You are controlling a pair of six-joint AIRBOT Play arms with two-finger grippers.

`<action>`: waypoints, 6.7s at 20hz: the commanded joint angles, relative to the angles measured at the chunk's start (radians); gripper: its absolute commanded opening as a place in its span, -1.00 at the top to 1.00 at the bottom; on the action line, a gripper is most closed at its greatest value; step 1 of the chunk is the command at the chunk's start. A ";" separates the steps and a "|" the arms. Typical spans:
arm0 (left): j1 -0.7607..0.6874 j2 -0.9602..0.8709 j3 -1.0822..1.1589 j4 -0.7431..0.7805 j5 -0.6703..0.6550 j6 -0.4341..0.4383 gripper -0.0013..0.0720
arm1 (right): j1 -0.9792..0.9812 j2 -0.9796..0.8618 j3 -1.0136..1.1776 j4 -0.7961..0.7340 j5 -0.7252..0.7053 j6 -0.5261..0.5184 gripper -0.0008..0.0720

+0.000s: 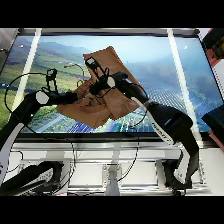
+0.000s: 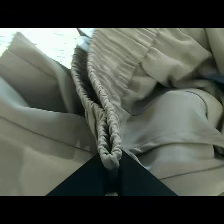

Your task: Fold the clothes and pants, and hang the long-sleeved shirts on hangers.

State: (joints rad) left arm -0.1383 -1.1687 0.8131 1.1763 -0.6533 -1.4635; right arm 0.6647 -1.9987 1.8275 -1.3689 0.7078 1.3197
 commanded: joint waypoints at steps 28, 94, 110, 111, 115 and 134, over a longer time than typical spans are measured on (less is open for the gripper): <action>0.103 0.076 0.091 -0.063 1.102 -0.003 0.87 | -0.505 0.469 0.142 -0.258 0.126 0.395 0.94; 0.363 -0.119 0.091 -0.018 0.434 0.129 0.86 | -0.154 0.052 -0.349 0.733 0.082 0.310 0.93; 0.443 0.050 0.091 -0.017 0.673 0.129 0.86 | -0.798 0.665 -0.315 0.233 0.419 0.203 0.94; 0.443 0.050 0.091 -0.017 0.656 0.130 0.87 | -0.822 0.686 -0.315 0.216 0.431 0.203 0.94; 0.489 0.050 0.091 0.072 0.503 0.147 0.87 | -0.908 0.724 -0.315 -0.001 0.518 0.210 0.94; 0.649 0.048 -0.131 0.068 0.176 0.144 0.87 | -1.070 0.642 -0.565 0.045 0.295 0.325 0.93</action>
State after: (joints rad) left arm 0.5095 -1.1198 0.7063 1.2560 -0.4808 -1.3190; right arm -0.4232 -1.3209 1.3167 -1.3617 1.1984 1.5875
